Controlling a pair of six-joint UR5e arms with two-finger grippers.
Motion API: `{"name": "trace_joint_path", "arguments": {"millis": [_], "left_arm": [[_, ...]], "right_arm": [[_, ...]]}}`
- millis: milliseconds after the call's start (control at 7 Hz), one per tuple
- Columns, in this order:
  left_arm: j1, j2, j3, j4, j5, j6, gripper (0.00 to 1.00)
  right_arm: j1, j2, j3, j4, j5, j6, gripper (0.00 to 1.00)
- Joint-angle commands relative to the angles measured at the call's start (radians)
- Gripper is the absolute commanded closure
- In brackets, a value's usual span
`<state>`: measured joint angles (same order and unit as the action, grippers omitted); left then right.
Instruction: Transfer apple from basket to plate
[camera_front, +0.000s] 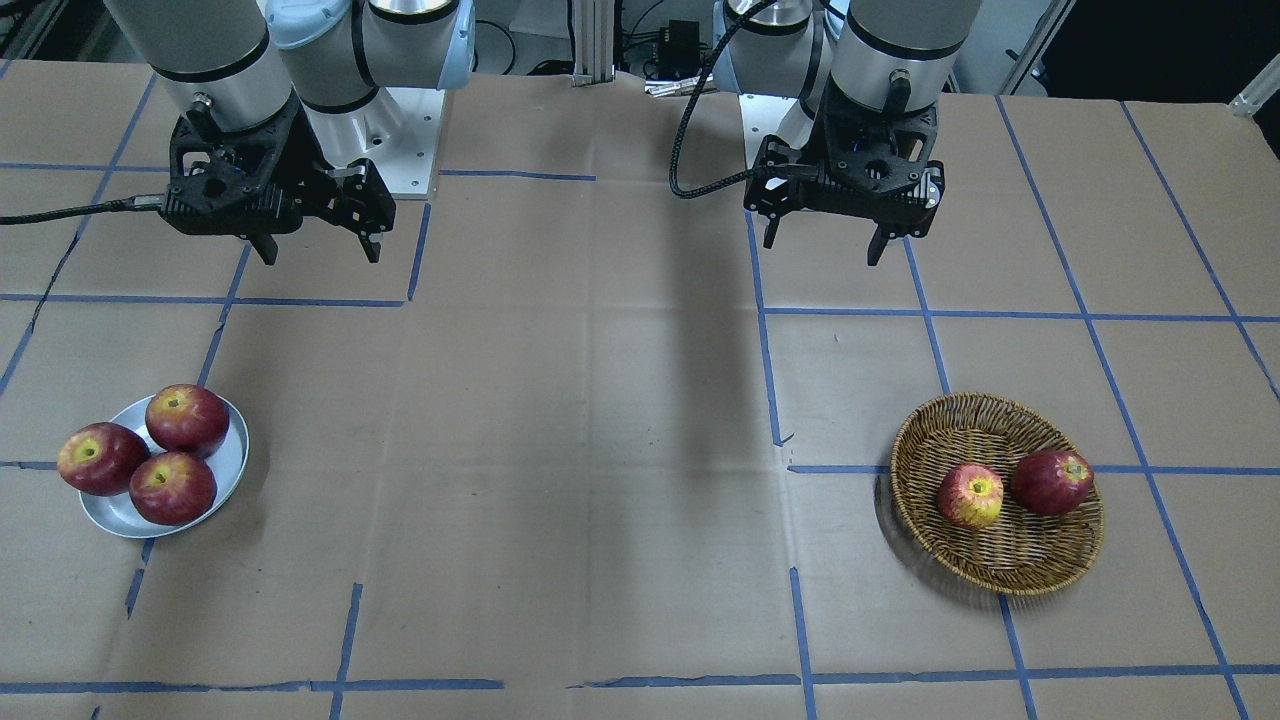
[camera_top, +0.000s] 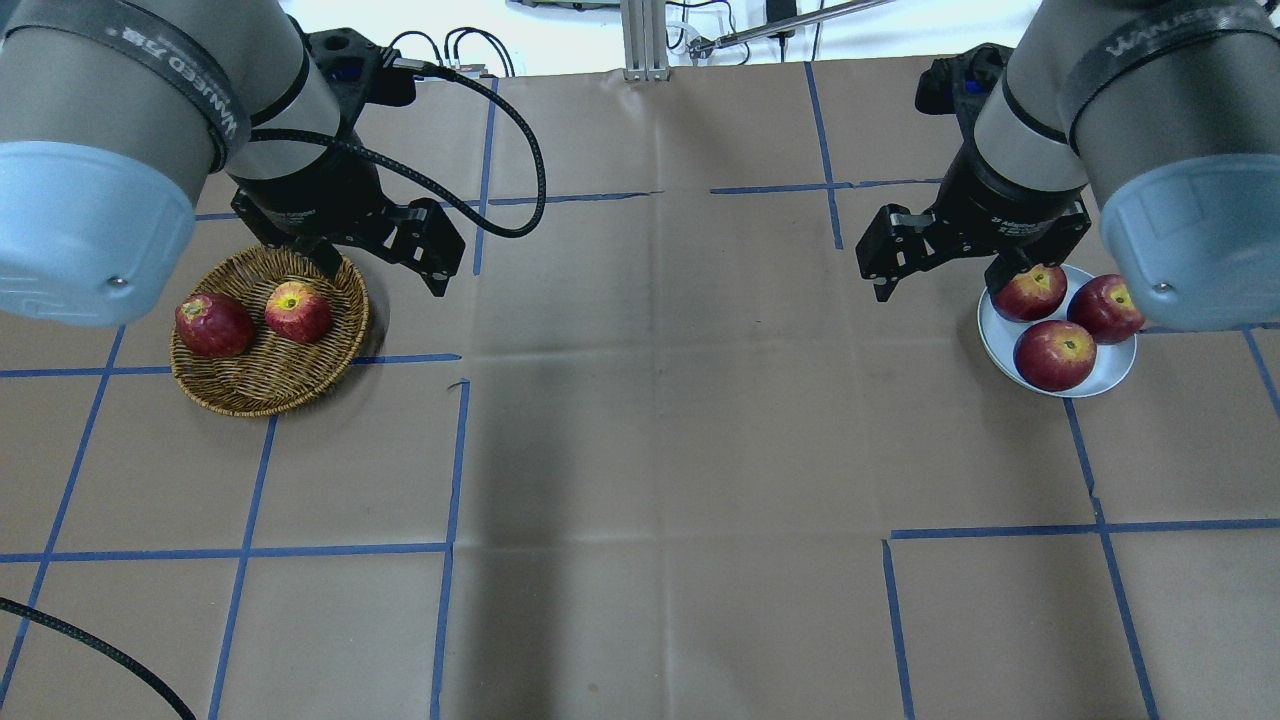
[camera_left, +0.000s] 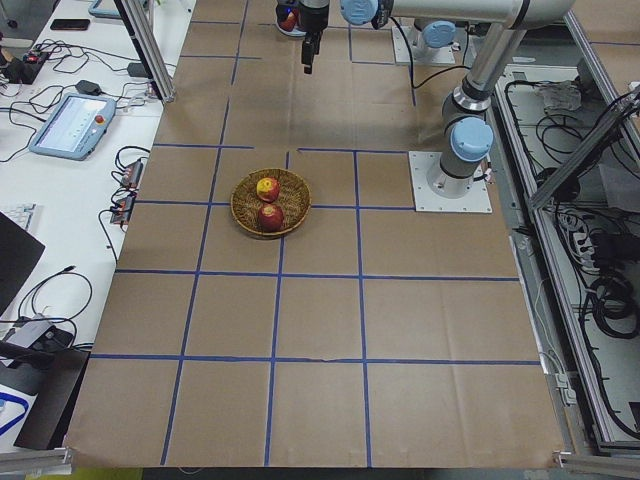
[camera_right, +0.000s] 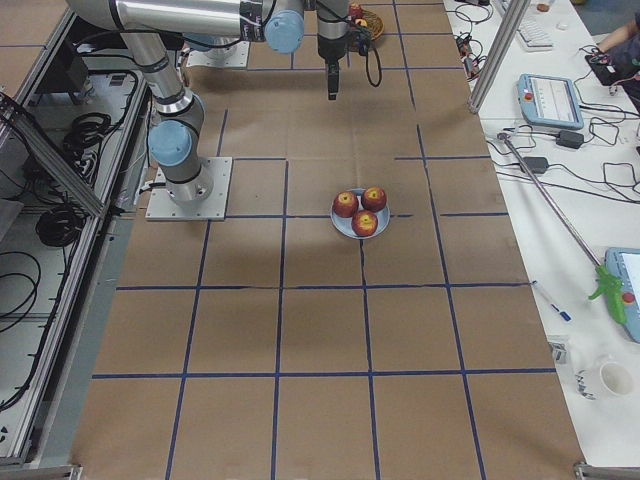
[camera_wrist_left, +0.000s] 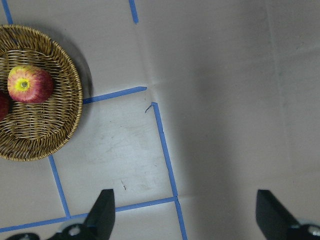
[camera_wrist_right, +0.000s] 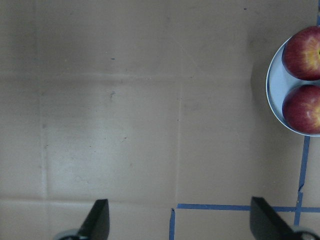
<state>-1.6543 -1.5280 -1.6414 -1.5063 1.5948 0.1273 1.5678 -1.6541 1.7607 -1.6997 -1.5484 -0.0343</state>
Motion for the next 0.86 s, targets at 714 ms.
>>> {"name": "trace_joint_path", "arguments": {"millis": [714], "left_arm": [[-0.001,0.000,-0.003,-0.011,0.010,0.000,0.00]], "right_arm": [[0.000,-0.001,0.002,0.000,0.001,0.001,0.00]]}}
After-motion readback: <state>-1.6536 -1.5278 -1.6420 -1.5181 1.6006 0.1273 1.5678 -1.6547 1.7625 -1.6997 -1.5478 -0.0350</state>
